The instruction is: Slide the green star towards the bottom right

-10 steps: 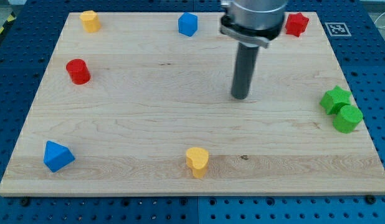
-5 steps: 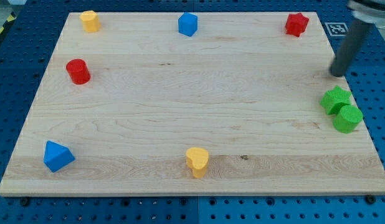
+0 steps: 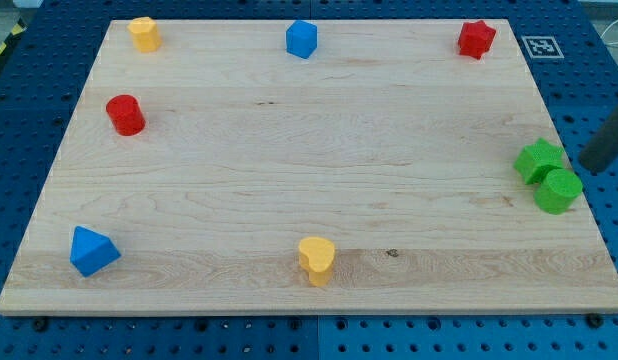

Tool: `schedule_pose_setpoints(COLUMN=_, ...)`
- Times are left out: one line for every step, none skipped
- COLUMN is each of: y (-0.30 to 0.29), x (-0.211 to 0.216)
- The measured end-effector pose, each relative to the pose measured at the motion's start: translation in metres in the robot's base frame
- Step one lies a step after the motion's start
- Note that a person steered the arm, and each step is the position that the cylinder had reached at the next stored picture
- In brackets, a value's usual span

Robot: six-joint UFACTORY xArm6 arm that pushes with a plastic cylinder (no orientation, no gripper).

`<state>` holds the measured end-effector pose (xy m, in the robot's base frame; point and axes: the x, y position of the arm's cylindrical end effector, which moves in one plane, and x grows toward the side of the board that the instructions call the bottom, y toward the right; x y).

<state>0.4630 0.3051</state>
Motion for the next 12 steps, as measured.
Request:
schedule_pose_setpoints(y=-0.043, x=0.000)
schedule_pose_setpoints(y=-0.074, x=0.000)
schedule_pose_setpoints(y=-0.078, x=-0.011)
schedule_pose_setpoints(y=-0.081, x=-0.050)
schedule_pose_setpoints(y=-0.097, x=-0.053)
schedule_pose_setpoints(y=-0.105, x=-0.035)
schedule_pose_setpoints(y=-0.105, x=-0.002)
schedule_pose_setpoints(y=-0.105, x=0.043)
schedule_pose_setpoints(y=-0.107, x=0.077)
schedule_pose_setpoints(y=-0.121, x=0.080)
schedule_pose_setpoints(y=-0.153, x=0.046)
schedule_pose_setpoints(y=-0.179, x=0.042)
